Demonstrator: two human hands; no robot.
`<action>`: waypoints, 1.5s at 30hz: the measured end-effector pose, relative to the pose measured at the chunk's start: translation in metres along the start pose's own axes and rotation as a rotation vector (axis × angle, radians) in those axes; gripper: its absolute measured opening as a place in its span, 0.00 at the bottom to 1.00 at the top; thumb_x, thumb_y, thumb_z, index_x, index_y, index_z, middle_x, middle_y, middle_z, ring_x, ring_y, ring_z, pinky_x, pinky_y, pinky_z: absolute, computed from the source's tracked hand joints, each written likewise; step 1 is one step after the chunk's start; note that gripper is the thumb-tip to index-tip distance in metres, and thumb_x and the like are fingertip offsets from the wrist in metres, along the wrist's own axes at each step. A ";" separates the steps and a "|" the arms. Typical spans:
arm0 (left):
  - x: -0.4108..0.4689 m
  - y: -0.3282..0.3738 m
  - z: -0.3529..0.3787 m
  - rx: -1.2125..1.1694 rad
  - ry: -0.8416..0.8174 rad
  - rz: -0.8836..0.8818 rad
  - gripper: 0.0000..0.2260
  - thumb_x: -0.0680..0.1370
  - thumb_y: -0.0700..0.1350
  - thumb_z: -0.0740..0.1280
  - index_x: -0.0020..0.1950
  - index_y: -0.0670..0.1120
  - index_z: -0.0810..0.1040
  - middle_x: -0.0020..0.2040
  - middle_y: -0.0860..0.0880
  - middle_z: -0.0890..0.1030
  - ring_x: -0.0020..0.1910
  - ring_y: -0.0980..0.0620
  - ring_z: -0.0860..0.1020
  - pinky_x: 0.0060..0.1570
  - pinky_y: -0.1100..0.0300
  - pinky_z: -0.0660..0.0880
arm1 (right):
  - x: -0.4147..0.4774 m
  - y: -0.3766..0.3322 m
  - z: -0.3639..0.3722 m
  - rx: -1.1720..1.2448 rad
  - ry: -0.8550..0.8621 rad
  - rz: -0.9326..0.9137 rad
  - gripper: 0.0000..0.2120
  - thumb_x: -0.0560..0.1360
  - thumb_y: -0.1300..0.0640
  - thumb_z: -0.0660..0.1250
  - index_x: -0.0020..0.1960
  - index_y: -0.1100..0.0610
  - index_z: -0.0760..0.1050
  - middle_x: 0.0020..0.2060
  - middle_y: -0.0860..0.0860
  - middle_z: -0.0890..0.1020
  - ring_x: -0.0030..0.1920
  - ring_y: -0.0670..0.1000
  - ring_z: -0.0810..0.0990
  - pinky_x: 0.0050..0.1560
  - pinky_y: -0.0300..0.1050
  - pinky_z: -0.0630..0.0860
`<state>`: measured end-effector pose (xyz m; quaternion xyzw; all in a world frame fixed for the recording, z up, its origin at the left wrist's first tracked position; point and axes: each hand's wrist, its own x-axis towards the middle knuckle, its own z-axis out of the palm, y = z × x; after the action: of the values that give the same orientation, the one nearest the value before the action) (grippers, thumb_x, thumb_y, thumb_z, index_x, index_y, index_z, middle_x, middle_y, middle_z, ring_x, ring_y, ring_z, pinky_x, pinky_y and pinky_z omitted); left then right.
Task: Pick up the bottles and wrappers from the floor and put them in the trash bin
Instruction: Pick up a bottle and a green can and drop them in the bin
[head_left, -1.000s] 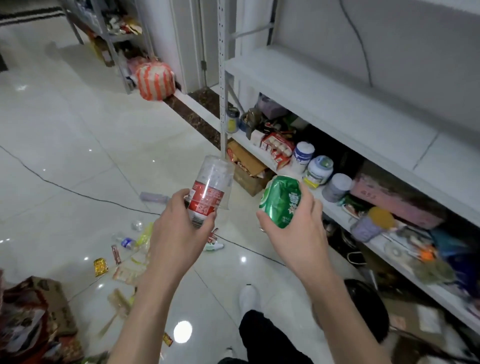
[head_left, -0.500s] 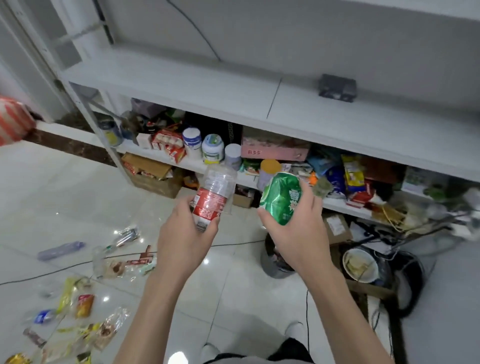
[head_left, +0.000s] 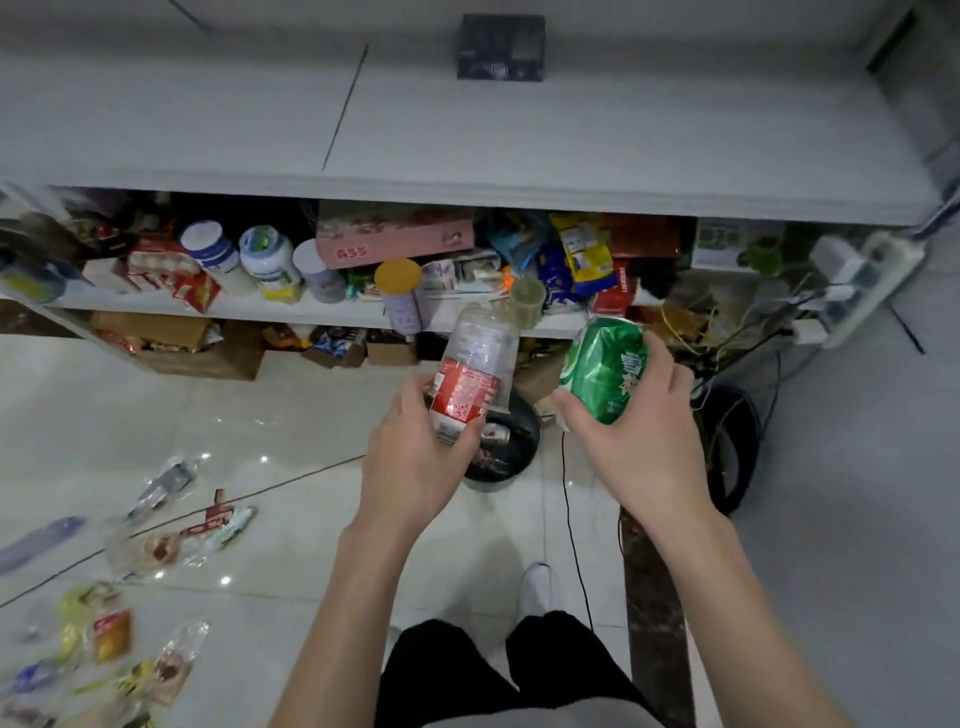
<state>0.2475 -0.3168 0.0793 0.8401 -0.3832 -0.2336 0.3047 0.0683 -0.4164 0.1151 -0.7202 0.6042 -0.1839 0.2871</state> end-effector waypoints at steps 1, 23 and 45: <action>0.004 0.001 0.010 0.010 -0.011 -0.010 0.27 0.73 0.59 0.72 0.68 0.56 0.66 0.59 0.53 0.78 0.54 0.50 0.79 0.52 0.47 0.79 | 0.007 0.009 0.003 -0.006 -0.010 0.008 0.47 0.70 0.34 0.72 0.79 0.51 0.53 0.69 0.56 0.66 0.64 0.60 0.74 0.61 0.58 0.76; 0.160 -0.188 0.247 0.028 -0.172 -0.218 0.29 0.73 0.61 0.72 0.68 0.54 0.66 0.59 0.52 0.79 0.52 0.49 0.81 0.53 0.45 0.79 | 0.113 0.190 0.258 -0.050 -0.221 0.217 0.46 0.69 0.36 0.73 0.78 0.49 0.54 0.66 0.53 0.67 0.61 0.57 0.74 0.61 0.58 0.76; 0.226 -0.305 0.330 0.130 -0.186 -0.226 0.23 0.80 0.54 0.66 0.71 0.46 0.68 0.64 0.47 0.75 0.60 0.45 0.76 0.60 0.42 0.74 | 0.151 0.263 0.444 -0.225 -0.177 0.216 0.45 0.71 0.34 0.71 0.75 0.61 0.63 0.63 0.62 0.72 0.54 0.65 0.79 0.49 0.58 0.80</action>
<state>0.3291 -0.4457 -0.4001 0.8706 -0.3273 -0.3176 0.1846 0.1697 -0.5068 -0.4050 -0.6919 0.6674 -0.0191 0.2747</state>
